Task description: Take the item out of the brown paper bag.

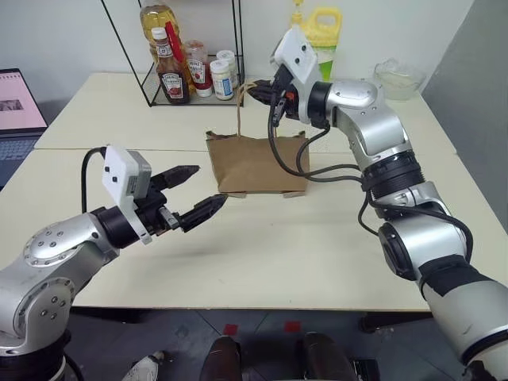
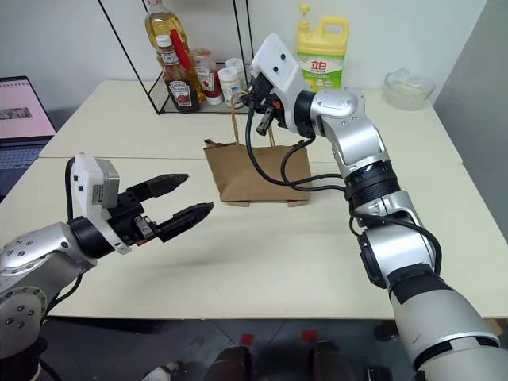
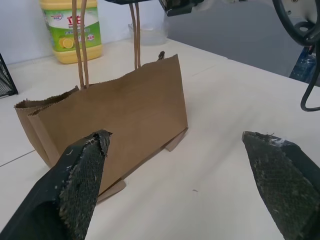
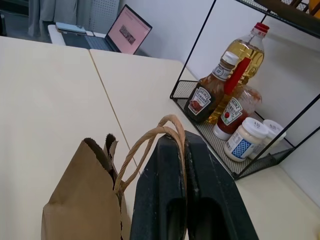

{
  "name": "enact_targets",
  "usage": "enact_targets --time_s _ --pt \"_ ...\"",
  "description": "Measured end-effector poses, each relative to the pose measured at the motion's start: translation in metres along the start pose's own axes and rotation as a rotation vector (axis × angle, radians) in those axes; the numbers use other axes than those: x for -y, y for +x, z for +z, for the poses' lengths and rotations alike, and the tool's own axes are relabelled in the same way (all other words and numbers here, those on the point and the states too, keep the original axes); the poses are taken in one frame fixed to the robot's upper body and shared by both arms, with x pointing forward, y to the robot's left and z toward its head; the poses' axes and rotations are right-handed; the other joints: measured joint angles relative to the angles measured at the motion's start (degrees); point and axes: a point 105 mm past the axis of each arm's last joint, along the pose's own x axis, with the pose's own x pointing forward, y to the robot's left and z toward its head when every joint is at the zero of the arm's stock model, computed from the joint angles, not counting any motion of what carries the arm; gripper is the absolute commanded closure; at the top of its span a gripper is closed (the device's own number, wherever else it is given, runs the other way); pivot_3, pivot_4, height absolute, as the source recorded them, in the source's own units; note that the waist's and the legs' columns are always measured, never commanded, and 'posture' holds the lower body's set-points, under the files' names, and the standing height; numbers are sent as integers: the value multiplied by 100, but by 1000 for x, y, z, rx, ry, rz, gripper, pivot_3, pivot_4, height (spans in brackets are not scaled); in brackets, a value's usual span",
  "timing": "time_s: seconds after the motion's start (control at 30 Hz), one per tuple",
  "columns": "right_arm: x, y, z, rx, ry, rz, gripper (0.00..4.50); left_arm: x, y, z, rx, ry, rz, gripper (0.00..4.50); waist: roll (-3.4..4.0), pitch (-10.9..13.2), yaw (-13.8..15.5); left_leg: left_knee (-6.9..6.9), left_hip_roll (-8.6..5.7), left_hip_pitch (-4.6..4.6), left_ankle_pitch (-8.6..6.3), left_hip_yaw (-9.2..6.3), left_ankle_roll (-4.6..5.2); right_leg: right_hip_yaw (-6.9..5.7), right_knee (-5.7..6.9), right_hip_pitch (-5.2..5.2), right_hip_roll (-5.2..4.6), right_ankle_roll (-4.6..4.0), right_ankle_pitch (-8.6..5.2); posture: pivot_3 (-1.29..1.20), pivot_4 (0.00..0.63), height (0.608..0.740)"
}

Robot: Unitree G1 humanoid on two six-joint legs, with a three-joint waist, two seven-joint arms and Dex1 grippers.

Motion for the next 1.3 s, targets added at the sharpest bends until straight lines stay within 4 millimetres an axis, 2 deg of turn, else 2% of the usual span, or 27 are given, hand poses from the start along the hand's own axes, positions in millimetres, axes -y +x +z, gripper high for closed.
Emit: enact_targets --time_s 0.1,0.27,0.37,0.5,0.53,0.57,0.6,0.67,0.77,0.83,0.93,1.03,1.17,1.3 --pt "1 -3 -1 -11 2 -2 3820 0 1 0 2 2 -5 0 0 0 1 0 0 0 0 0 0 0 1 0 0 0 0 0 150 740" --pt "0 -12 0 -30 -1 22 2073 3 5 0 1 3 -24 0 0 0 4 2 0 0 0 0 1 0 1 1 0 0 0 0 150 740" --pt "-3 -26 -7 -58 11 41 1069 2 7 2 12 7 -34 0 0 0 28 5 0 -1 -1 -2 1 0 2 2 0 0 0 0 150 740" --pt "-9 -55 -14 -91 95 61 1069 2 12 1 12 -4 -66 0 0 0 54 7 -1 -1 -5 -2 9 0 3 3 0 0 0 0 150 740" --pt "-11 -67 -16 -104 114 60 1069 1 15 3 16 -6 -77 0 -1 0 71 8 -1 -2 -8 -4 14 -1 2 4 0 0 0 0 150 740" --pt "-14 -82 -18 -114 135 55 1018 -2 19 5 23 -2 -84 370 -3 0 101 8 -2 -2 -10 -9 18 -5 -1 8 0 0 0 0 150 740" --pt "-18 -97 -21 -122 172 49 1018 -7 22 8 32 4 -88 518 -5 0 129 9 -5 -2 -11 -11 20 -6 -3 14 0 0 0 0 150 740" --pt "-32 -125 -25 -125 263 44 1018 -21 31 13 41 20 -69 1110 -5 1 151 14 -7 -2 -12 -10 21 -1 -6 17 0 0 0 0 150 740" --pt "-61 -143 -18 -95 329 92 1018 -42 42 17 42 59 -28 2060 -5 2 74 14 -4 3 -11 -10 23 2 -1 15 5 0 0 0 150 740" --pt "-78 -149 -15 -84 338 80 1018 -55 55 23 48 106 -7 2655 -6 2 30 12 0 9 -8 -12 26 1 5 16 12 1 0 0 150 740" --pt "-104 -148 -29 -106 404 40 1018 -80 75 36 60 196 46 3661 -7 2 37 16 -2 7 -3 -12 30 4 16 13 13 1 0 0 150 740" --pt "-114 -145 -35 -109 443 -43 1018 -113 99 48 50 289 145 4480 -12 6 65 36 -7 -1 -2 -15 32 2 31 9 11 1 0 0 150 740" --pt "-109 -146 -36 -111 441 -165 1018 -136 123 45 -14 398 203 4480 -17 8 60 43 -7 -6 -3 -15 33 1 30 9 11 2 -1 0 150 740" --pt "-104 -154 -41 -128 449 -255 1018 -151 135 36 -108 477 261 4480 -30 17 46 41 -7 -9 -3 -15 33 1 29 4 12 2 -1 0 150 740"
